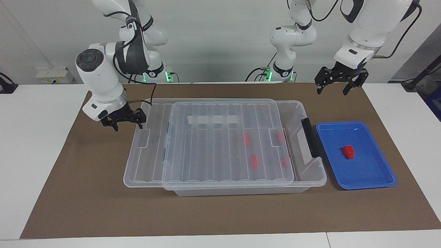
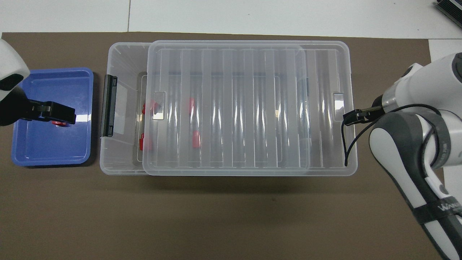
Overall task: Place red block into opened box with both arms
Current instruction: 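Slide the clear lid away from the blue tray with the right gripper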
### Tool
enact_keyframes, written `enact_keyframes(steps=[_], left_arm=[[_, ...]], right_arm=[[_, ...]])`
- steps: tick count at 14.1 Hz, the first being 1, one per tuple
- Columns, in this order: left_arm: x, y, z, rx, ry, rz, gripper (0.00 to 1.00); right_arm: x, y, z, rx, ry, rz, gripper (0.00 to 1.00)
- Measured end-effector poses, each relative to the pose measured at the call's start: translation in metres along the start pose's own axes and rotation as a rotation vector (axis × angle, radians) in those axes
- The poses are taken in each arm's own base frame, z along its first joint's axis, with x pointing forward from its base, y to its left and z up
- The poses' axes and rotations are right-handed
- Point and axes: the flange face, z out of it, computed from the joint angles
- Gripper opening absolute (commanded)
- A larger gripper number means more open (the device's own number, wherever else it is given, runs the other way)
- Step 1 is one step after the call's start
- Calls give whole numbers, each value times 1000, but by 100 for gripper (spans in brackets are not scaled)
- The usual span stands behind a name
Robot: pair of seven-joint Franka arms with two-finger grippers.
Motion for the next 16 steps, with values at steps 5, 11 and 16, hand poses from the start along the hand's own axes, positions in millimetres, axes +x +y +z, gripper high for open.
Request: enact_keyframes(steps=[5,11,16], left_arm=[[0,0,0,0,0,0,100],[0,0,0,0,0,0,100],[0,0,0,0,0,0,100]], right_arm=[[-7,46,2,-27,-10,-111,100],[-14,80,3,-29,-16,-230,100],[-17,90,3,-29,-17,-245,100]])
